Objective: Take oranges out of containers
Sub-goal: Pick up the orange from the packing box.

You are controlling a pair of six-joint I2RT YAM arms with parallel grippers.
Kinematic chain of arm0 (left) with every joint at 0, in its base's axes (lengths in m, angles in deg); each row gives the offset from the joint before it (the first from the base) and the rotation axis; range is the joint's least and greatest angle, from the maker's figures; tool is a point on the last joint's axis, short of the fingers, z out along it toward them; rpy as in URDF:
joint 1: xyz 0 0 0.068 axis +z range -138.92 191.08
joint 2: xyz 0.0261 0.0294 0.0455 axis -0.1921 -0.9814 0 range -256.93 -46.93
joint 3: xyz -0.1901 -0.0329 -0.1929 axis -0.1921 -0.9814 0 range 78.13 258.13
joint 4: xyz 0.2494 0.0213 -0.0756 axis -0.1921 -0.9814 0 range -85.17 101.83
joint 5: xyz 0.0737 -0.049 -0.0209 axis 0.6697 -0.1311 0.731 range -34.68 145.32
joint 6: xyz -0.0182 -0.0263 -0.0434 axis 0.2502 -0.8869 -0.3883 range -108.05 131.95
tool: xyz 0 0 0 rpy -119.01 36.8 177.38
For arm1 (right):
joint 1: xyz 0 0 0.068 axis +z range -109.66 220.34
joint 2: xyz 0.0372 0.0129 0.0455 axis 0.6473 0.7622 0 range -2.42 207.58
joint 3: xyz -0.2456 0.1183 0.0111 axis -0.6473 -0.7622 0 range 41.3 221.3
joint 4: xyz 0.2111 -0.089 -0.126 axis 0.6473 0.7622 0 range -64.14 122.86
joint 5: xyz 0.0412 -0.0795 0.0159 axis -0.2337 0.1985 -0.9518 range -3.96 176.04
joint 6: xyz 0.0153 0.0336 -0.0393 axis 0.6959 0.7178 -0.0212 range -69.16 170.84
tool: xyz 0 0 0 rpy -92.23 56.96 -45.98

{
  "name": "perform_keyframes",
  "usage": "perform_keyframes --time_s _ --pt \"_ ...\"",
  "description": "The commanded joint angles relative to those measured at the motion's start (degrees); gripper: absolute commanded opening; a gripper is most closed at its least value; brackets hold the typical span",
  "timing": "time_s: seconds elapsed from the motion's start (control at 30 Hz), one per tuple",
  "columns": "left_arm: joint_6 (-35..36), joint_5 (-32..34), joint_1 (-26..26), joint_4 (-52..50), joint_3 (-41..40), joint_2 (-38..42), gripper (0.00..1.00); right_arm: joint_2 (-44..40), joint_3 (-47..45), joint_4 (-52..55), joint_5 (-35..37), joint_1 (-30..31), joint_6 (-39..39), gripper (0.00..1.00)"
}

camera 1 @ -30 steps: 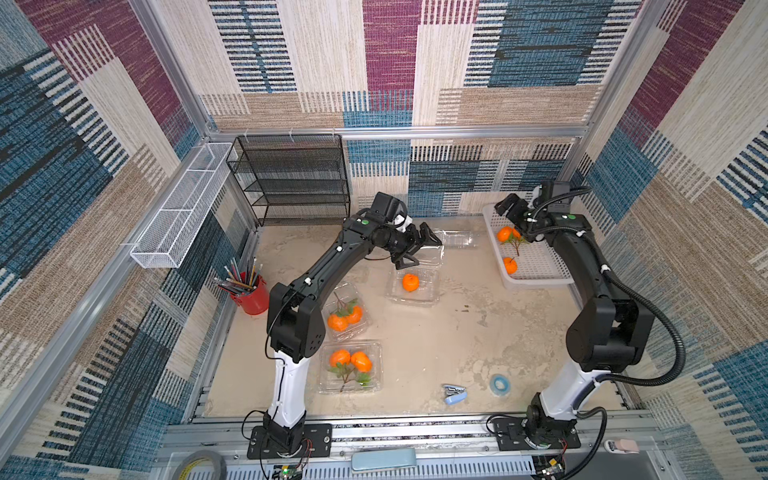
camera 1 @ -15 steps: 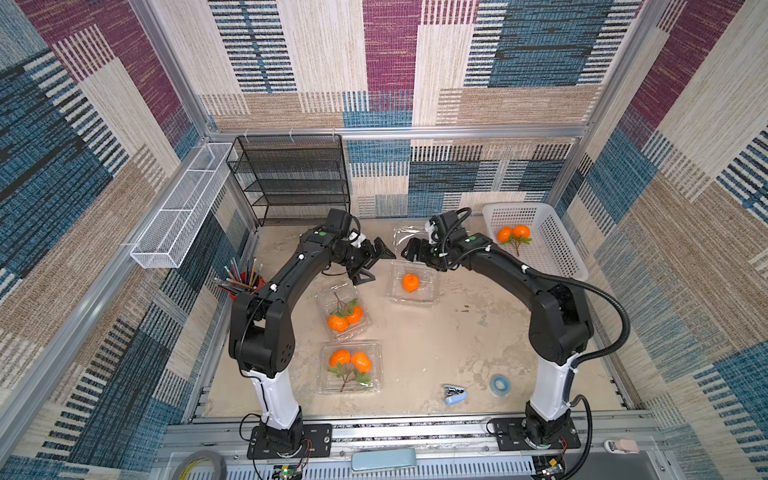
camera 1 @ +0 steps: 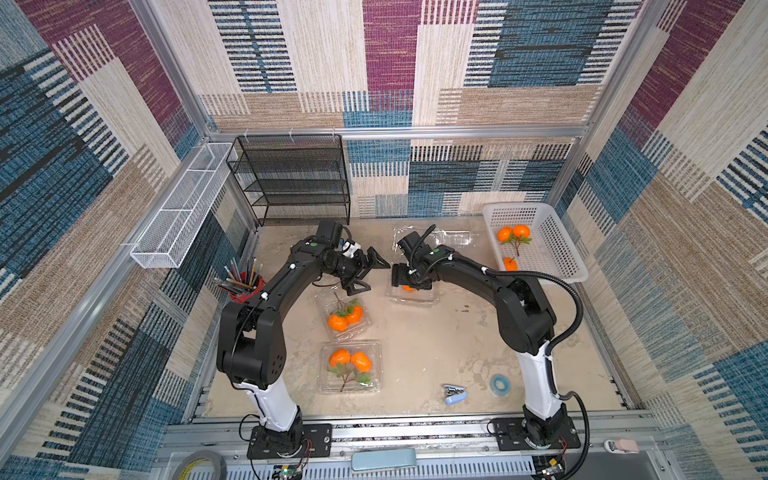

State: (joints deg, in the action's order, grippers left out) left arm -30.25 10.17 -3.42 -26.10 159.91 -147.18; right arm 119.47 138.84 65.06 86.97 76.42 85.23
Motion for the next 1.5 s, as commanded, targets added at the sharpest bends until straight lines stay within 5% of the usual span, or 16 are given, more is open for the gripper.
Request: perform_keyframes --time_s 0.0,0.6,0.77,1.0,1.47 --pt "2.29 -1.78 0.25 0.27 -0.75 0.98 0.99 0.69 0.96 3.25 5.78 0.48 1.83 0.82" --pt "1.39 -4.42 0.26 2.16 -2.65 1.38 0.99 8.86 8.89 4.32 6.51 0.67 2.6 0.83" --pt "1.05 -4.58 0.23 3.11 -4.12 2.43 0.99 9.59 9.43 4.3 6.18 0.66 3.22 0.72" --pt "1.09 -4.17 0.18 2.89 -3.42 1.84 0.99 6.35 9.1 3.87 7.23 0.66 3.23 0.61" --pt "-1.82 -0.58 -0.67 5.85 -2.65 2.73 0.99 -3.93 8.45 3.25 5.19 -2.43 2.18 0.6"
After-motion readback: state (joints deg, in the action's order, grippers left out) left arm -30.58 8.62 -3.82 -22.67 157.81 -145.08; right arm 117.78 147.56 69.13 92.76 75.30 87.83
